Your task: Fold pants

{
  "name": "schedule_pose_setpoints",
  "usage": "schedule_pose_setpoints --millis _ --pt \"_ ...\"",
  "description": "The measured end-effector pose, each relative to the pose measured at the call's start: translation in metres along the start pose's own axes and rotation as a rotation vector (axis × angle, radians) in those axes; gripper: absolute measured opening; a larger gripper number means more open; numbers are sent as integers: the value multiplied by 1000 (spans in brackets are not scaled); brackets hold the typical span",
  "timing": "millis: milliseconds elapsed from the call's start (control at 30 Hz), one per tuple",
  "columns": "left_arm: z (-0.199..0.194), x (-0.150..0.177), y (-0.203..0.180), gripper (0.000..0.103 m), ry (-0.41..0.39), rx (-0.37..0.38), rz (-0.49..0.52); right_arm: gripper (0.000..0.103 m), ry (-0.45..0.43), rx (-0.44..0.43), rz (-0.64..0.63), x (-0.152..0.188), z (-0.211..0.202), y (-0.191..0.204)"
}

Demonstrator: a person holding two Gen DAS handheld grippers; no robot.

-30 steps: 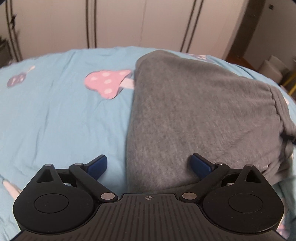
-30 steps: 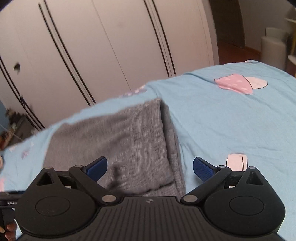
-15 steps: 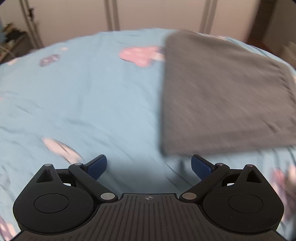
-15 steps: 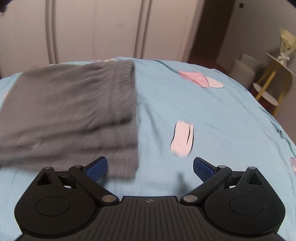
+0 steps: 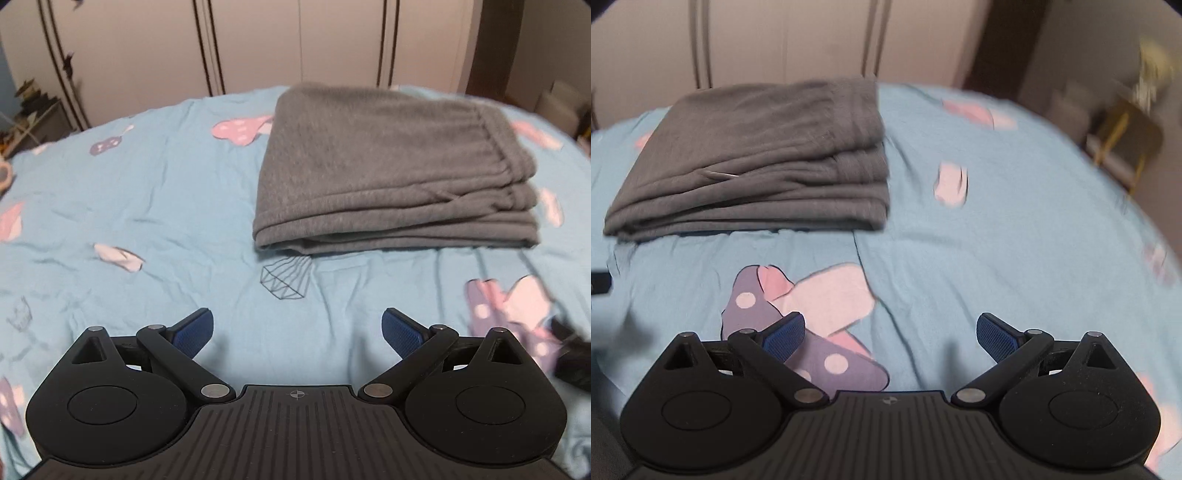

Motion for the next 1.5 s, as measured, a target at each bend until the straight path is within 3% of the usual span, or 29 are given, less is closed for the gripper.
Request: schedule_pose_setpoints --millis 167,300,533,667,800,967,1167,1500 --pt "-4 6 5 101 29 -27 -59 99 55 -35 -83 22 3 22" --pt "-13 5 2 101 6 16 -59 99 36 -43 -139 19 -5 35" --pt "-14 -3 -8 101 31 -108 131 99 33 -70 -106 -6 -16 48" --pt "-22 -14 -17 101 34 -47 122 100 108 -17 -82 -18 -16 47" --pt "-28 -30 -26 100 52 4 122 100 152 -56 -55 -33 -22 48" --pt "-35 -46 -25 100 37 3 112 100 176 -89 9 -53 -26 39" --pt "-28 -51 -11 100 42 -45 76 100 166 -46 -2 -60 -27 33" --pt "-24 -49 -15 100 61 -22 80 99 164 -53 -16 -65 -26 40"
Point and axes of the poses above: each gripper's, at about its wrist camera, not at the fingertips, and z roughly the way its jaws point, y to its left, x to its underside, the point moved 10 cm from there along z, roughly the way its jaws point, and after that the axes turned 3 degrees about z, right-handed, at the moved point
